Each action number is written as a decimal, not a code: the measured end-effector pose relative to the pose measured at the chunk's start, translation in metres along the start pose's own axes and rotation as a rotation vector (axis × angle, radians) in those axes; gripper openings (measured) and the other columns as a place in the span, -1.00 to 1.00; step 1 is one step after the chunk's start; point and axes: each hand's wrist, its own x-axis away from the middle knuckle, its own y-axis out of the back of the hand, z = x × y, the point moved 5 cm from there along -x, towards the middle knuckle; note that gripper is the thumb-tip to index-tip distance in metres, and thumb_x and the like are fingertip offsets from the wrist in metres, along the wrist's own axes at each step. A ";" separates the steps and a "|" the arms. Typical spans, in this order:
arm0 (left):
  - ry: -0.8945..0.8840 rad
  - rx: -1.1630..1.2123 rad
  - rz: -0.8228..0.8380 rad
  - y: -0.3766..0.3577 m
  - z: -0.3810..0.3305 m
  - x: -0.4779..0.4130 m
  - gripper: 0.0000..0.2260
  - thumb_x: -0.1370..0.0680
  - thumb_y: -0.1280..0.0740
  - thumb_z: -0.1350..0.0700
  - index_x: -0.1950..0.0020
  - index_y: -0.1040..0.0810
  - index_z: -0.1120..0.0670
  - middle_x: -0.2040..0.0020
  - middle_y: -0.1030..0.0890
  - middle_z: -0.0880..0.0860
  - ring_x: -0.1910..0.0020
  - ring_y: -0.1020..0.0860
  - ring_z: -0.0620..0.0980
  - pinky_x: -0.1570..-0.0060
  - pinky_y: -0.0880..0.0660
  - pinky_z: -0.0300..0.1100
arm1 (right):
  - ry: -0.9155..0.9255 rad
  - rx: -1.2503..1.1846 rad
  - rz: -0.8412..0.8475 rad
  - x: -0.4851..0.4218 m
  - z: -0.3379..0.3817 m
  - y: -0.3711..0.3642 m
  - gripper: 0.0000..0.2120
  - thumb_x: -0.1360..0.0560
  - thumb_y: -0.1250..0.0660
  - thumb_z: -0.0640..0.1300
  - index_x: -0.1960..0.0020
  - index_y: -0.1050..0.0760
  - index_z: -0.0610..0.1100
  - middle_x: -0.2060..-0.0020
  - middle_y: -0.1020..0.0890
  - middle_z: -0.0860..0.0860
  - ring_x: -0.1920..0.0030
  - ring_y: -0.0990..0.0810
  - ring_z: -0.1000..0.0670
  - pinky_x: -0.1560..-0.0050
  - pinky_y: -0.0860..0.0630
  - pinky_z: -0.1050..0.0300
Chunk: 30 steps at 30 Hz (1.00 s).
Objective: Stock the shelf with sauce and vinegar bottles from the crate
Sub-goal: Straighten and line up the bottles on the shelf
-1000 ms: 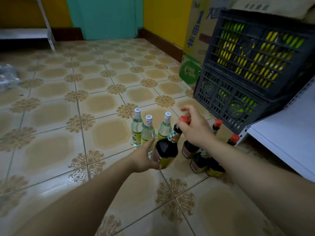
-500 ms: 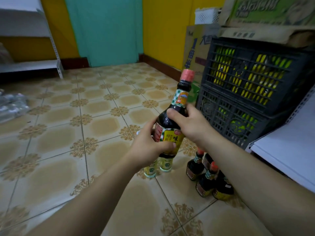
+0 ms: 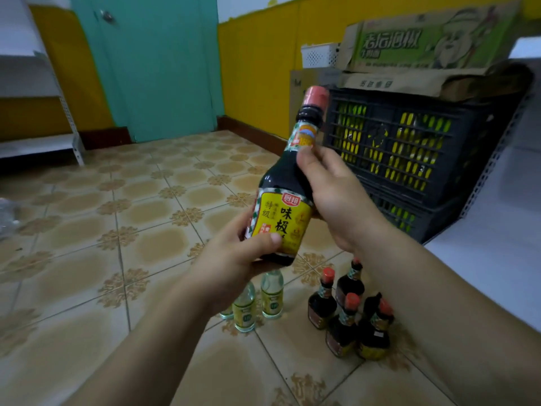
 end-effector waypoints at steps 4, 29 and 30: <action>0.042 0.111 0.032 -0.010 0.004 0.005 -0.53 -0.34 -0.43 0.14 -0.24 -0.46 0.07 -0.05 -0.65 0.15 -0.01 -0.64 0.14 0.08 -0.57 -0.04 | 0.025 0.041 0.015 -0.002 0.011 0.008 -0.88 -0.57 -0.29 0.02 -0.02 -0.54 0.02 0.10 -0.68 0.03 0.19 -0.67 0.09 0.29 -0.51 0.20; -0.225 -0.190 0.686 -0.386 -0.112 -0.083 -0.43 -0.33 -0.49 0.36 -0.24 -0.49 -0.06 0.01 -0.66 0.01 0.10 -0.66 -0.05 0.19 -0.56 -0.26 | 0.170 0.663 -0.545 0.145 0.236 0.324 -0.73 -0.55 -0.25 0.06 -0.17 -0.39 0.38 0.26 -0.65 0.23 0.17 -0.65 0.18 0.10 -0.57 0.15; -0.250 -0.184 0.719 -0.416 -0.115 -0.083 -0.46 -0.33 -0.49 0.36 -0.19 -0.50 -0.08 0.00 -0.65 0.01 0.10 -0.66 -0.05 0.16 -0.58 -0.23 | 0.156 0.694 -0.586 0.159 0.247 0.345 -0.69 -0.56 -0.26 0.06 -0.26 -0.37 0.33 0.27 -0.65 0.24 0.17 -0.65 0.20 0.11 -0.56 0.18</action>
